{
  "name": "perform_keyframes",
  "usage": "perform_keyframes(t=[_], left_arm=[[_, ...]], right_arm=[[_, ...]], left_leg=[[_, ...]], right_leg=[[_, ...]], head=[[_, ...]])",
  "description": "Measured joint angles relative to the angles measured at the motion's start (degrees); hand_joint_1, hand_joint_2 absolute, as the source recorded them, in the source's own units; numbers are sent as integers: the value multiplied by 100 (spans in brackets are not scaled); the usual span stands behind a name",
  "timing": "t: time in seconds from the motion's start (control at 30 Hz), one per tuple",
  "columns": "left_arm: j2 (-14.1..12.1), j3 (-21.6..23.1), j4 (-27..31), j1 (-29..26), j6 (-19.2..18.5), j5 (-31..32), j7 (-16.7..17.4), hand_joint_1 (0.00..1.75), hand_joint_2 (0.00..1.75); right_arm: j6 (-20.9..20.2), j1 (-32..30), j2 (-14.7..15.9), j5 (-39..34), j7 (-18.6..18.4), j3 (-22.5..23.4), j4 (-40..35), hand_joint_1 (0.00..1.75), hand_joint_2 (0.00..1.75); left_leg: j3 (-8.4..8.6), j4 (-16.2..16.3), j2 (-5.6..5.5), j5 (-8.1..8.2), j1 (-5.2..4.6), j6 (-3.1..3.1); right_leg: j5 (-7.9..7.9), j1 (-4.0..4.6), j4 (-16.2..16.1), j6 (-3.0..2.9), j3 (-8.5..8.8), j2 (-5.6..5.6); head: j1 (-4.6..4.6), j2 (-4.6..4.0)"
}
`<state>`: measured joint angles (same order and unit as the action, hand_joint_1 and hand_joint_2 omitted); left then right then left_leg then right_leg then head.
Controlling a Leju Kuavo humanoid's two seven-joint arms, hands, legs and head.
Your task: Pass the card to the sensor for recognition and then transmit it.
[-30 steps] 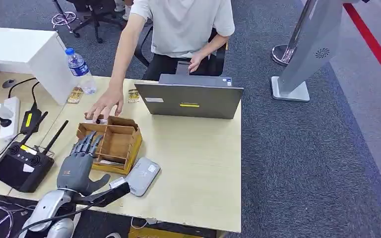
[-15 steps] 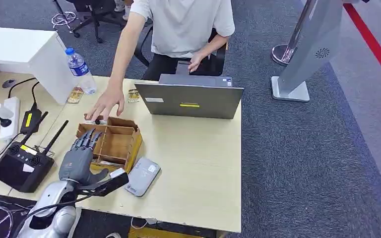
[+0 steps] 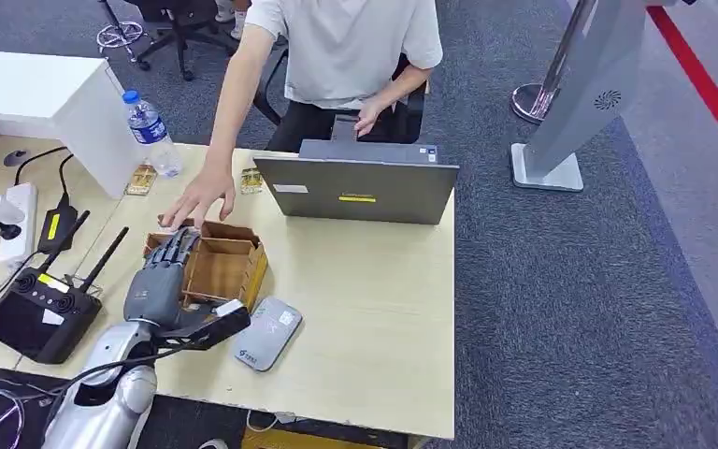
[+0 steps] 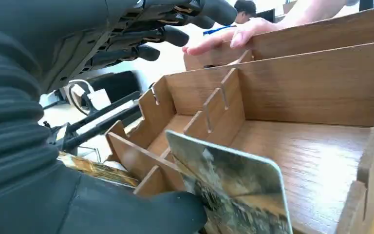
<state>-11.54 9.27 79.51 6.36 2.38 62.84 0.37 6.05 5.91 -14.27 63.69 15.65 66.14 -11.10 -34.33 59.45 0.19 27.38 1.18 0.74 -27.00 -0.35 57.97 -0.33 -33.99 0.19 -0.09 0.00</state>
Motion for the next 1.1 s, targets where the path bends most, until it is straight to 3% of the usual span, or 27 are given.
perform_keyframes(t=[0.57, 0.8, 1.07, 1.1], left_arm=[[81, 48, -168, 107, 20, -4, -13, 0, 175], [74, 116, -194, 107, -90, -308, -404, 0, 175], [59, 247, -194, 109, -118, -354, -466, 0, 175], [55, 253, -195, 108, -118, -354, -476, 175, 175]], right_arm=[[0, 0, 0, 0, 0, -2, 0, 0, 175], [0, 0, 0, 9, 0, -7, 0, 0, 175], [-2, 0, 0, 7, 2, -7, 0, 0, 175], [-2, 0, 0, 7, 2, -7, 0, 0, 175]], left_leg=[[2, 0, -1, 0, 0, 0], [3, 0, -1, 0, 0, 0], [3, 0, 0, 0, 0, 0], [3, -1, 0, 0, 0, 0]], right_leg=[[0, 0, 0, 0, 3, 0], [0, 0, 1, 0, 4, 0], [0, 0, 0, 0, 4, 0], [0, 0, 1, 0, 4, 0]], head=[[0, 0], [0, 0], [0, 0], [0, 0]])
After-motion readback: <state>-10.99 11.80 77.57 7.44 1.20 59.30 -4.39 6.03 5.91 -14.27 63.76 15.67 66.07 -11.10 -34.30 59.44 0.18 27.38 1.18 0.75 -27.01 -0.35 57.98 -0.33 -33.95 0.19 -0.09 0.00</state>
